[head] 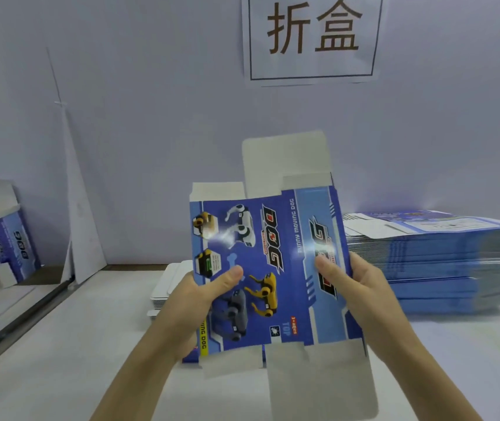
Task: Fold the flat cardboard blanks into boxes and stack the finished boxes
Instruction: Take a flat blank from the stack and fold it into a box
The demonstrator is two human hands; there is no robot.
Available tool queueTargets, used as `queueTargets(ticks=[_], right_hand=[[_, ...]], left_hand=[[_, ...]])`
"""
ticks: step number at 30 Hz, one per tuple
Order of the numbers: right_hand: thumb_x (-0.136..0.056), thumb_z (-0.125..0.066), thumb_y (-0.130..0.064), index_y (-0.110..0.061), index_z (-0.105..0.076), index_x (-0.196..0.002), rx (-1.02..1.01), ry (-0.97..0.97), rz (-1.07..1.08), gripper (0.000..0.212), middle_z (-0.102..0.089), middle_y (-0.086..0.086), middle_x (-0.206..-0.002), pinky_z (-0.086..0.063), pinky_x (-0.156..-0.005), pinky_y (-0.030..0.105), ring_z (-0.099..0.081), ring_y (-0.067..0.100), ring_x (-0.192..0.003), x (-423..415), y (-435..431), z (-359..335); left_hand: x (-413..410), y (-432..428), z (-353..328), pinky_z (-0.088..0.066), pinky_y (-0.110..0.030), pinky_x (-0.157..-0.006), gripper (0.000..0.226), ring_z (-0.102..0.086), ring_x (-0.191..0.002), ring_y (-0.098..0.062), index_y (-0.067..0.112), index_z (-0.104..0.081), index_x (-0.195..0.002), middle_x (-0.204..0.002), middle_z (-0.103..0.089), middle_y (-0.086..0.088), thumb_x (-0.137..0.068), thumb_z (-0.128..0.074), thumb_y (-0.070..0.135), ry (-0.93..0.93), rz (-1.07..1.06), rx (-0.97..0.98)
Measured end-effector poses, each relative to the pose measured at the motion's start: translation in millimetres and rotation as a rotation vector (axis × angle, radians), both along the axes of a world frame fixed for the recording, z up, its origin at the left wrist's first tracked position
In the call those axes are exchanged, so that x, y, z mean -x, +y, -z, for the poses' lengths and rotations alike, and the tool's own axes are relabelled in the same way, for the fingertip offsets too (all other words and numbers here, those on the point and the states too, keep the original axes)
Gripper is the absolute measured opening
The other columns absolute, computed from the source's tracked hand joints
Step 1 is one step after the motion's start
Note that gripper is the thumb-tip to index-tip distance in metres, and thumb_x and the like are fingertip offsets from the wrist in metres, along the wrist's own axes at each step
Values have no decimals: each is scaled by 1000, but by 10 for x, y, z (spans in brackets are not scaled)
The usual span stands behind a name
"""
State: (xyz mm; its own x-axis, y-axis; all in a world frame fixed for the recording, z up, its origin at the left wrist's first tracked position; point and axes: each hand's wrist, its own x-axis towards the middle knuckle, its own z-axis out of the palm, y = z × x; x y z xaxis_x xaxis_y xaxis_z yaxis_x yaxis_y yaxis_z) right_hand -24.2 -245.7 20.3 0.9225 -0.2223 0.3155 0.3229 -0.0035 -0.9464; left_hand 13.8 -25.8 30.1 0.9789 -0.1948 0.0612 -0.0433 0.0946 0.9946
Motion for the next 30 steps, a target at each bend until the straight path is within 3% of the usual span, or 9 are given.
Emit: queueTargets(ticks=[2,6,10,14,20,24,27,30], right_hand=[[-77,-64,-36,-20,-66,-109,-53,13,6,36,-77,1,-97,-62,-68,40,-74,21,-89,-6,-18,4],[-76,-64,-33,-21,-67,-101,-94,-34,40,28,-77,-1,-90,-56,-51,24,-74,17,-83,2,-22,14],[-74,-64,-35,-20,-64,-105,-119,11,-2,34,-77,2,-92,-59,-53,28,-75,21,-82,0,-15,17],[-74,-65,-37,-21,-63,-109,-112,25,0,38,-76,2,-98,-61,-63,37,-74,24,-88,8,-48,-8],[-75,-65,-35,-14,-62,-115,-128,88,6,45,-76,8,-100,-54,-87,57,-73,31,-90,27,-45,-18],[-73,-66,-36,-15,-64,-112,-88,107,22,44,-76,7,-96,-58,-81,51,-74,30,-87,40,-26,-44],[-73,-64,-38,-22,-63,-109,-31,68,47,40,-76,1,-95,-61,-62,35,-74,22,-87,40,-4,-47],[-76,-65,-42,-26,-61,-117,91,28,19,45,-74,-5,-106,-58,-71,20,-71,10,-97,37,25,-45]], left_hand=[[10,-14,-7,-54,-58,-85,48,-70,-94,-33,15,-68,-107,-99,-75,-8,-64,-72,37,1,-5,-11],[38,-57,-5,-57,-52,-82,57,-71,-94,-29,16,-65,-114,-100,-75,-5,-61,-73,35,19,-20,-2],[43,-46,-25,-52,-57,-90,60,-68,-99,-33,15,-65,-115,-105,-73,-7,-60,-73,38,22,-43,-8],[46,-68,-10,-50,-59,-93,59,-68,-100,-35,15,-65,-113,-105,-73,-8,-60,-73,37,33,-47,9],[56,-69,-26,-50,-58,-92,56,-67,-101,-33,16,-65,-112,-105,-73,-7,-60,-72,38,1,-48,-20],[41,-59,-18,-51,-57,-91,56,-69,-96,-32,12,-66,-110,-101,-74,-8,-61,-71,39,-25,-50,-30],[12,-62,12,-52,-54,-92,44,-70,-92,-31,13,-71,-99,-96,-75,-7,-62,-70,37,-12,-47,5],[-34,-36,35,-58,-45,-73,34,-71,-70,-28,8,-75,-81,-81,-74,-13,-66,-69,38,-41,-45,101]])
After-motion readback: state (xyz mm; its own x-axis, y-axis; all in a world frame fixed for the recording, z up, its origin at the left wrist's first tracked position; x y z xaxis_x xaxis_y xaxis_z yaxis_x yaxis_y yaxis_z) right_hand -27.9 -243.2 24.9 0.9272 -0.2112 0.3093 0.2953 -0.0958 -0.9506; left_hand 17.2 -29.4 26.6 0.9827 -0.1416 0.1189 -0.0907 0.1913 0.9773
